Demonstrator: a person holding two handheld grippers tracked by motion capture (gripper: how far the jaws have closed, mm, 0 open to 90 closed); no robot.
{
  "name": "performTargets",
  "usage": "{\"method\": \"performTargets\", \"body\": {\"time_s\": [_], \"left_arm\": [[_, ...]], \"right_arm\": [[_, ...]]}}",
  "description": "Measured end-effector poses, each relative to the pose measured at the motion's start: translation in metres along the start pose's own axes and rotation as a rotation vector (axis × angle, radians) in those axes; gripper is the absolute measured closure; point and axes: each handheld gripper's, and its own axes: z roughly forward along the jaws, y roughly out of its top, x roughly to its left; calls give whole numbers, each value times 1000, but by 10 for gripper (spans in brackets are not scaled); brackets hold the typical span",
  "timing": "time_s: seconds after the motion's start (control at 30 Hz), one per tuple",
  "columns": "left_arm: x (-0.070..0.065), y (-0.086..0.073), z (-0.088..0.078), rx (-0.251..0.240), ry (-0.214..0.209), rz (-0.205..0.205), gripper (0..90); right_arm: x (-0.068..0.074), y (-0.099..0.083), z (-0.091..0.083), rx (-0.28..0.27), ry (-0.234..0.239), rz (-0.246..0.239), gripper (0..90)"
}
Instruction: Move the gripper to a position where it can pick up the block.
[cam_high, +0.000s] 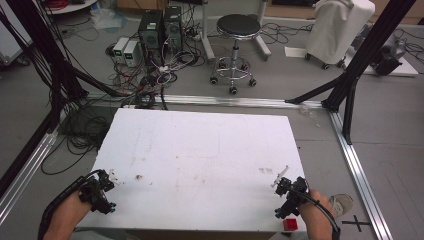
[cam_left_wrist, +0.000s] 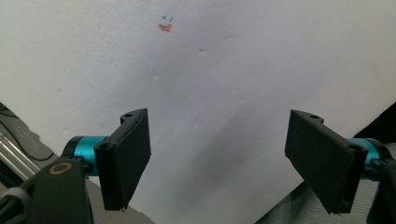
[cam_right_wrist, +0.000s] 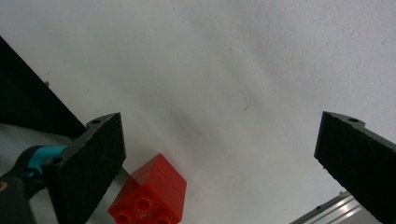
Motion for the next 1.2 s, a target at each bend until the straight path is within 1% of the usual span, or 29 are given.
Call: {"method": "performTargets", "body": {"time_s": [0.17, 0.2, 0.23, 0.37, 0.4, 0.5, 0.53, 0.57, 0.73, 0.77, 0.9, 1.0, 1.13, 1.2], "left_arm": [[0, 0, -1, 0, 5, 1, 228], [0, 0, -1, -6, 3, -3, 227], [0, 0, -1, 0, 1, 2, 227], [-1, 1, 0, -3, 5, 1, 227], [0, 1, 0, 2, 5, 7, 228], [-1, 1, 0, -4, 4, 3, 228], [-1, 1, -1, 3, 4, 9, 228], [-2, 1, 0, -6, 4, -3, 227], [-1, 1, 0, -3, 4, 3, 228], [-2, 0, 0, -7, 2, -1, 228], [-1, 1, 0, -8, 6, 1, 228], [-2, 1, 0, -9, 2, -3, 228], [-1, 1, 0, -4, 5, 2, 228], [-2, 1, 1, -8, 4, -1, 228]], "right_arm": [[0, 0, -1, -4, 1, 1, 11], [0, 0, -2, -7, 1, -1, 11], [0, 0, -2, -7, 1, -1, 11], [0, 0, -2, -6, 2, -3, 11], [0, 0, -2, -6, 0, -2, 11], [0, -1, -2, -7, -2, -2, 11], [0, -1, -2, -7, -2, -2, 11], [0, -1, -3, -8, -2, -4, 11], [-1, -2, -5, -17, -2, -5, 11], [-1, -3, -6, -26, -1, -11, 11], [-1, -6, -8, -31, 2, -25, 11], [-1, -8, -10, -40, -3, -53, 11], [0, -11, -14, -51, -7, -85, 11], [0, -13, -15, -57, -10, -95, 11]]}}
